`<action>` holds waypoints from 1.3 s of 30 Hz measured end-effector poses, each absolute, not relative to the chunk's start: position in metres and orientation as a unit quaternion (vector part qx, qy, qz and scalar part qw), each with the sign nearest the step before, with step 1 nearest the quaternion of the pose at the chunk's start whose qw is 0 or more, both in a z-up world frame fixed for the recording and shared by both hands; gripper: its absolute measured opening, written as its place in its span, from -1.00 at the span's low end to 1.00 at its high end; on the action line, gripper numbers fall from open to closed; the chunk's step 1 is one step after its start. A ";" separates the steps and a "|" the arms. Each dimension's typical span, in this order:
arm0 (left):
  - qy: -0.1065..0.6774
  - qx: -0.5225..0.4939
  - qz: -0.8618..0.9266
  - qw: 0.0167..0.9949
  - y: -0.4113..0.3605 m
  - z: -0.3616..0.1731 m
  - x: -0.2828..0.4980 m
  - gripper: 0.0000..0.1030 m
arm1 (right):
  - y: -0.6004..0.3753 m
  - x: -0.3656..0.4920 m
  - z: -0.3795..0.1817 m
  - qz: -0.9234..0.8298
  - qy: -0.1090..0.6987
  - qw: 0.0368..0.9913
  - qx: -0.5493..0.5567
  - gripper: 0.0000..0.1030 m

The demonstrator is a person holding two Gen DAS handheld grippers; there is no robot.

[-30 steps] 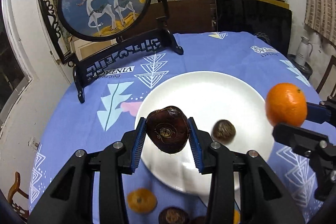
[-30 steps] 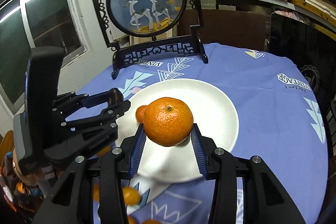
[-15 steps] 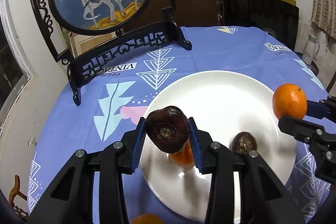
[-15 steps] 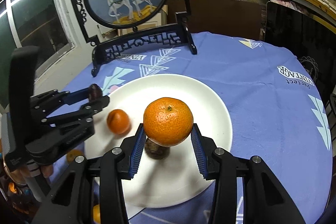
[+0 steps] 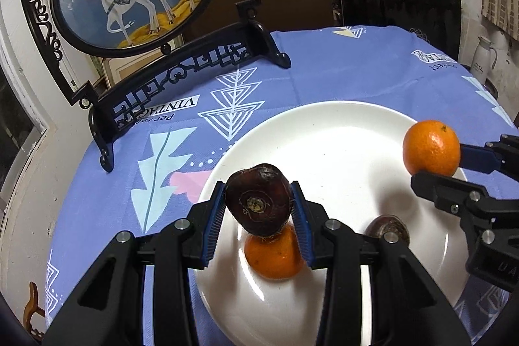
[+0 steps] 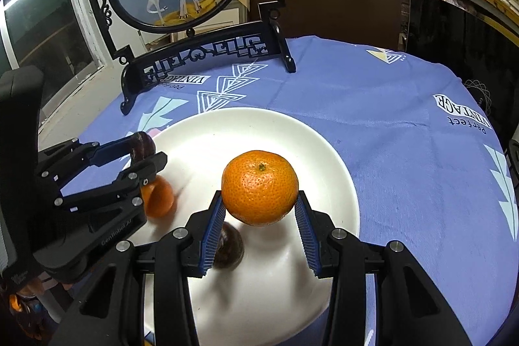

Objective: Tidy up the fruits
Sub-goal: 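Carry both fruits onto the white plate and open both tools, then move both open tools back to the fruit cluster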

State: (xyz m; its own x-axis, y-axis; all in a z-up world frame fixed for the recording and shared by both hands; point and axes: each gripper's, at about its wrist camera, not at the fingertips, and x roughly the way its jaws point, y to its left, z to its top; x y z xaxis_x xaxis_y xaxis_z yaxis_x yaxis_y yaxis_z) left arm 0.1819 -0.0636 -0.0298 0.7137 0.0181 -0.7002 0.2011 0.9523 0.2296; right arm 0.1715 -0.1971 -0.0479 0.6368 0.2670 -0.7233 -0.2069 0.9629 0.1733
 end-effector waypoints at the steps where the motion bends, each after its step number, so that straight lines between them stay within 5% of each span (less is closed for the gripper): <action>1: 0.376 0.147 -0.049 0.914 -0.064 -0.031 0.183 -0.25 | -0.197 0.173 -0.049 0.130 0.406 0.904 0.037 -0.14; 16: 0.365 0.148 -0.040 0.918 -0.063 -0.024 0.180 -0.13 | -0.201 0.164 -0.029 0.132 0.375 0.917 0.041 0.08; 20: 0.355 0.146 -0.040 0.922 -0.060 -0.016 0.164 0.31 | -0.203 0.147 -0.025 0.130 0.377 0.916 0.038 0.11; 31: 0.331 0.136 -0.059 0.932 -0.021 0.013 0.087 0.37 | -0.218 0.049 -0.012 0.133 0.372 0.918 0.026 0.30; 39: 0.363 0.130 -0.094 0.918 0.038 -0.016 0.014 0.39 | -0.219 -0.042 -0.032 0.166 0.390 0.905 -0.018 0.35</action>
State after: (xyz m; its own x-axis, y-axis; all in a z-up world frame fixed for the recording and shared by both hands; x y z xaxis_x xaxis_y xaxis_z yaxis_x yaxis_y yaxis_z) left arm 0.0136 0.0383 -0.0158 0.7190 -0.0780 -0.6906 0.2662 0.9488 0.1701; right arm -0.0421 -0.2189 -0.0322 0.6405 0.2860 -0.7127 -0.3141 0.9445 0.0968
